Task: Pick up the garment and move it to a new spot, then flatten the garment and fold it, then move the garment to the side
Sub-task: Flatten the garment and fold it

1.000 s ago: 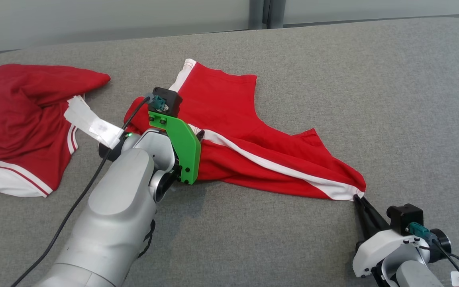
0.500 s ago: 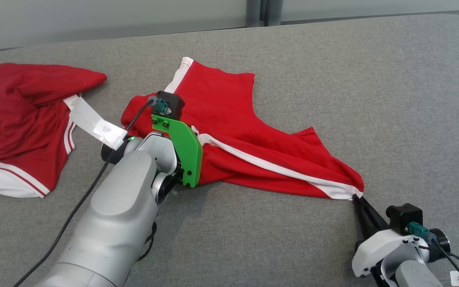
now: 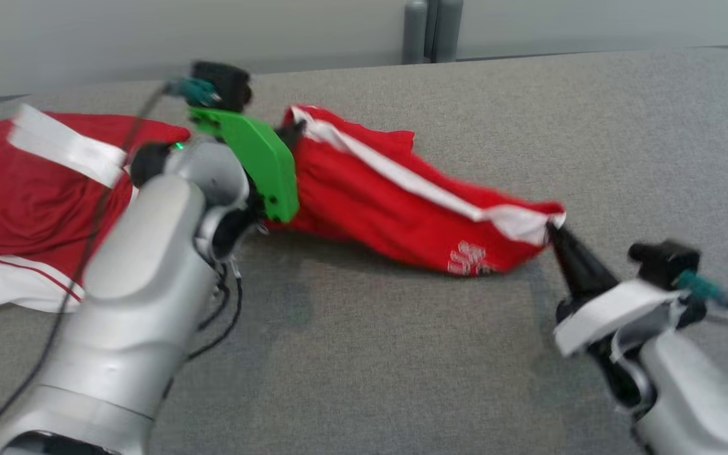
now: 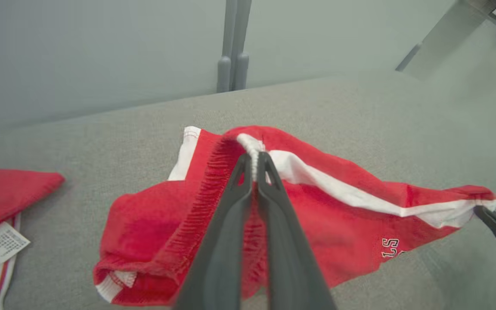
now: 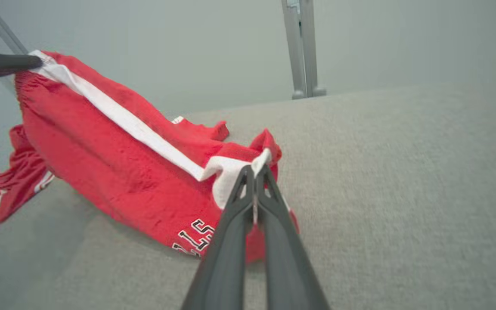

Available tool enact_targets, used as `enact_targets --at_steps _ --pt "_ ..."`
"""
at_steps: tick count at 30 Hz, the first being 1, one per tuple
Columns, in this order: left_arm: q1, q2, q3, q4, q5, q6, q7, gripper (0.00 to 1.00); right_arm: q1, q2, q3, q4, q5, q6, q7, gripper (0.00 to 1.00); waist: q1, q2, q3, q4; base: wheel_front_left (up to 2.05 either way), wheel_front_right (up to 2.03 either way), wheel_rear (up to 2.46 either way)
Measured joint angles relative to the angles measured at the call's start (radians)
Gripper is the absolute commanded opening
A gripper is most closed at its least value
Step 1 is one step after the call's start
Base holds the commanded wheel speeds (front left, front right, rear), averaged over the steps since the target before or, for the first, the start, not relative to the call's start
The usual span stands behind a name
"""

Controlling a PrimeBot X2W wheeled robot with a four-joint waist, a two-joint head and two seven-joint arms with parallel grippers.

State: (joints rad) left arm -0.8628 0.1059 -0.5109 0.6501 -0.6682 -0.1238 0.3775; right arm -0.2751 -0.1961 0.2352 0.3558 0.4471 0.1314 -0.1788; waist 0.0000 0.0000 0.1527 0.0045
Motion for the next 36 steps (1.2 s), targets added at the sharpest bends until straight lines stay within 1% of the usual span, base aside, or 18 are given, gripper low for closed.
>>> enact_targets --at_steps 2,4,7,9,12,15,18,19,21,24,26,28,29,31,34,36 --pt "-0.025 0.035 0.054 -0.075 -0.063 0.0 0.028 0.0 -0.062 -0.081 -0.022 -0.113 0.126 0.0 0.059 0.0 0.0 0.0 -0.011 0.002 0.0 0.0 0.0" --pt "-0.027 0.048 0.109 -0.169 -0.163 -0.001 0.074 0.0 -0.112 -0.154 -0.065 -0.213 0.266 -0.001 0.138 0.0 0.0 0.0 -0.023 0.003 0.0 0.0 0.0" --pt "-0.037 0.088 0.159 -0.315 -0.225 0.002 0.141 0.0 -0.152 -0.231 -0.12 -0.328 0.434 -0.001 0.257 0.0 0.0 0.0001 -0.04 0.006 0.0 0.0 0.0" --pt "-0.037 0.125 0.188 -0.407 -0.258 0.025 0.188 0.0 -0.173 -0.267 -0.17 -0.395 0.525 -0.001 0.314 0.0 0.0 0.0 -0.049 0.01 0.0 0.0 0.0" --pt "-0.03 0.141 0.222 -0.546 -0.3 0.072 0.242 0.0 -0.188 -0.288 -0.231 -0.49 0.647 -0.001 0.377 0.0 0.0 0.0 -0.062 0.015 0.0 0.0 0.0" --pt "0.003 0.148 0.245 -0.693 -0.352 0.129 0.301 0.0 -0.188 -0.28 -0.291 -0.595 0.765 -0.001 0.414 0.0 0.0 0.0 -0.071 0.01 0.0 0.0 0.0" --pt "0.038 0.166 0.267 -0.823 -0.397 0.19 0.362 0.0 -0.186 -0.281 -0.358 -0.668 0.84 -0.001 0.444 0.0 0.0 0.0 -0.072 0.0 0.0 0.0 0.0" --pt "0.038 0.166 0.267 -0.823 -0.397 0.19 0.362 0.0 -0.186 -0.281 -0.358 -0.668 0.84 -0.001 0.444 0.0 0.0 0.0 -0.072 0.0 0.0 0.0 0.0" --pt "0.041 0.182 0.285 -0.884 -0.406 0.232 0.394 0.0 -0.189 -0.282 -0.393 -0.686 0.861 -0.001 0.467 0.0 0.0 0.0 -0.066 -0.008 0.0 0.0 0.0" --pt "0.016 0.222 0.301 -0.916 -0.386 0.266 0.42 0.0 -0.24 -0.291 -0.411 -0.669 0.847 -0.001 0.515 0.0 -0.0001 0.0 -0.045 -0.018 0.0 0.0 0.0" --pt "-0.03 0.236 0.3 -0.905 -0.363 0.273 0.424 0.0 -0.298 -0.288 -0.41 -0.625 0.815 -0.001 0.551 0.0 0.0 0.0 -0.023 -0.023 0.0 0.0 0.0" --pt "-0.084 0.239 0.282 -0.862 -0.322 0.275 0.427 0.0 -0.375 -0.259 -0.407 -0.562 0.785 -0.001 0.589 0.0 0.0 0.0001 0.005 -0.026 0.0 0.0 0.0" --pt "-0.12 0.24 0.272 -0.83 -0.306 0.274 0.426 0.0 -0.424 -0.243 -0.407 -0.528 0.76 -0.001 0.607 0.0 0.0 0.0 0.021 -0.027 0.0 0.0 0.0" --pt "-0.199 0.237 0.256 -0.755 -0.263 0.272 0.41 0.0 -0.553 -0.191 -0.403 -0.457 0.72 -0.001 0.644 0.0 -0.0001 0.0001 0.057 -0.029 0.0 0.0 0.0" --pt "-0.34 0.227 0.239 -0.626 -0.198 0.253 0.364 0.0 -0.78 -0.078 -0.395 -0.335 0.626 -0.001 0.678 0.0 0.0 0.0 0.122 -0.03 0.0 0.0 0.0" --pt "-0.433 0.217 0.22 -0.533 -0.151 0.214 0.303 0.0 -0.931 0.007 -0.401 -0.237 0.537 -0.001 0.671 0.0 0.0001 0.0 0.173 -0.029 0.0 0.0 0.0"
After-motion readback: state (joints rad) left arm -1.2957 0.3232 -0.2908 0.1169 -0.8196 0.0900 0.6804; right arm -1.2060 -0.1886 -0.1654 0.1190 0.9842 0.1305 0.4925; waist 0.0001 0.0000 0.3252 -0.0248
